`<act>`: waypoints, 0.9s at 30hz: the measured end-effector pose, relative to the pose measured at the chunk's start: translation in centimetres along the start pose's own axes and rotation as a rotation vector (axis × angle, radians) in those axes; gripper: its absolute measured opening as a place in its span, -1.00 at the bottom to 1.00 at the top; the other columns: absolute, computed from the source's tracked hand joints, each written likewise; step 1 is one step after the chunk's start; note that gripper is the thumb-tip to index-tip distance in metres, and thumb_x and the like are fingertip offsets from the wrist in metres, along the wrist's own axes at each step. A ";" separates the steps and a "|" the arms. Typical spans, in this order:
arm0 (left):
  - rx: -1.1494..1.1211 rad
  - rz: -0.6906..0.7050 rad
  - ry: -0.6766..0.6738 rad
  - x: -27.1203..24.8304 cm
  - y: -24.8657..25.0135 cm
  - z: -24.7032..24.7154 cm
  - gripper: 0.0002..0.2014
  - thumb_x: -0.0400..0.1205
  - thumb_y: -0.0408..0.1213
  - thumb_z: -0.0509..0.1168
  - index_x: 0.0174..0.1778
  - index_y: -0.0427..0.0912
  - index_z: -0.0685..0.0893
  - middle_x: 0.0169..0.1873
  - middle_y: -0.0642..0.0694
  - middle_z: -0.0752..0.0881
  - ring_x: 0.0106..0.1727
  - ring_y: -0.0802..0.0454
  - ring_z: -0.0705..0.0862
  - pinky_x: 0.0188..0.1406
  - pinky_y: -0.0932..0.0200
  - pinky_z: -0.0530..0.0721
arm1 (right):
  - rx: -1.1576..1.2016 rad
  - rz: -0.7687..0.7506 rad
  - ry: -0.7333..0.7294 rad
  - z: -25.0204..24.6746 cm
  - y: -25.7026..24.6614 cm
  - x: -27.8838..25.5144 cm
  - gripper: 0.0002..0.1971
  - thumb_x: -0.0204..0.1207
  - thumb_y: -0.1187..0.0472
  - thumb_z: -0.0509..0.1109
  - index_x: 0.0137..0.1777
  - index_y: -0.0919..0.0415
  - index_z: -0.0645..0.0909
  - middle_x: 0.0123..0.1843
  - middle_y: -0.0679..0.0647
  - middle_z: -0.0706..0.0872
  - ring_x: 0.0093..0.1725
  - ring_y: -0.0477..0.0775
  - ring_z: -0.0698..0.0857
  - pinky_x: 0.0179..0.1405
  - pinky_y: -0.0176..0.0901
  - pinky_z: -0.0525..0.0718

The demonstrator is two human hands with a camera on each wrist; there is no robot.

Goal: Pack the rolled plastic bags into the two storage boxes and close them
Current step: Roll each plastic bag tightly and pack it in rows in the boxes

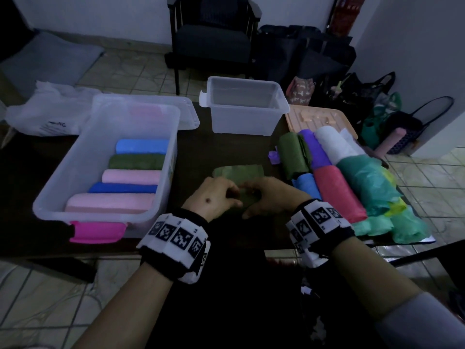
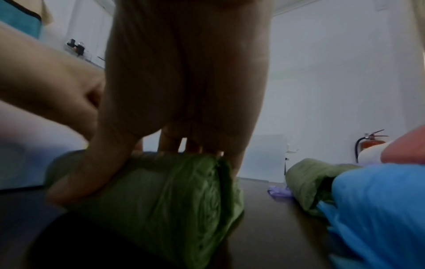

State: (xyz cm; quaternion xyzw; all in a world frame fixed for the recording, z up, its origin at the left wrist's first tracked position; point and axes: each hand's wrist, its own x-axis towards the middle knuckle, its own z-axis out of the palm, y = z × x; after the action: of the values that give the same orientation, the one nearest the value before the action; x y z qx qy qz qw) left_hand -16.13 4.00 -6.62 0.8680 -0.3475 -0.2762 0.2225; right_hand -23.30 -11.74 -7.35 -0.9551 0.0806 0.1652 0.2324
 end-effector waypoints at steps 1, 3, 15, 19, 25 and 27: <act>0.014 -0.004 -0.014 0.0 -0.2 0.1 -0.58 0.58 -0.11 0.37 0.37 -0.03 0.58 0.35 -0.15 0.58 0.31 -0.05 0.58 0.28 0.11 0.54 | 0.054 0.029 0.004 -0.2 0.1 0.0 -0.27 0.27 0.00 0.63 0.44 0.09 0.46 0.14 -0.05 0.55 0.18 -0.04 0.56 0.11 -0.29 0.45; 0.012 0.021 0.005 0.1 -0.3 0.3 -0.61 0.63 -0.15 0.30 0.40 -0.07 0.55 0.35 -0.17 0.58 0.31 -0.06 0.58 0.28 0.10 0.55 | 0.114 0.059 -0.001 -0.5 0.6 0.4 -0.37 0.32 -0.02 0.59 0.36 0.15 0.50 0.15 -0.01 0.61 0.18 0.00 0.60 0.13 -0.21 0.53; 0.063 -0.016 0.013 1.1 0.2 0.8 -0.75 0.71 -0.39 0.02 0.21 -0.26 0.55 0.22 -0.25 0.59 0.15 -0.15 0.61 0.02 0.07 0.52 | -0.199 0.068 0.213 1.3 -1.8 -0.9 -0.60 0.61 0.02 0.27 0.35 0.24 0.45 0.36 0.21 0.47 0.34 0.22 0.41 0.28 0.05 0.45; 0.082 -0.041 0.005 1.5 0.4 0.7 -0.70 0.70 -0.41 0.00 0.26 -0.26 0.55 0.22 -0.24 0.60 0.16 -0.15 0.62 0.11 0.03 0.56 | -0.233 -0.021 0.362 3.5 -2.3 -1.9 -0.57 0.58 0.03 0.30 0.37 0.22 0.42 0.29 0.18 0.49 0.25 0.20 0.47 0.20 -0.01 0.43; 0.120 -0.069 0.013 2.4 0.9 0.7 -0.73 0.73 -0.36 -0.01 0.18 -0.31 0.57 0.09 -0.23 0.62 0.11 -0.21 0.62 -0.03 0.07 0.47 | -0.420 -0.013 0.294 4.8 -1.7 -2.0 -0.22 0.48 -0.07 0.31 0.61 0.25 0.12 0.46 0.20 0.37 0.44 0.25 0.36 0.50 0.04 0.17; 0.109 -0.090 0.003 2.5 0.7 0.7 -0.70 0.72 -0.36 -0.02 0.25 -0.29 0.54 0.18 -0.28 0.60 0.10 -0.21 0.61 -0.05 0.08 0.47 | -0.464 0.004 0.264 4.6 -2.1 -1.7 -0.17 0.43 -0.08 0.32 0.61 0.25 0.09 0.45 0.20 0.37 0.43 0.23 0.35 0.47 0.05 0.19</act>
State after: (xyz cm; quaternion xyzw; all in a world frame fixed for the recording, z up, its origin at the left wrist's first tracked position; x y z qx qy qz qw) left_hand -15.41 1.62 -7.52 0.8939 -0.3223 -0.2654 0.1629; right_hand -25.72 -7.63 -9.68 -0.9960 0.0719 0.0534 -0.0057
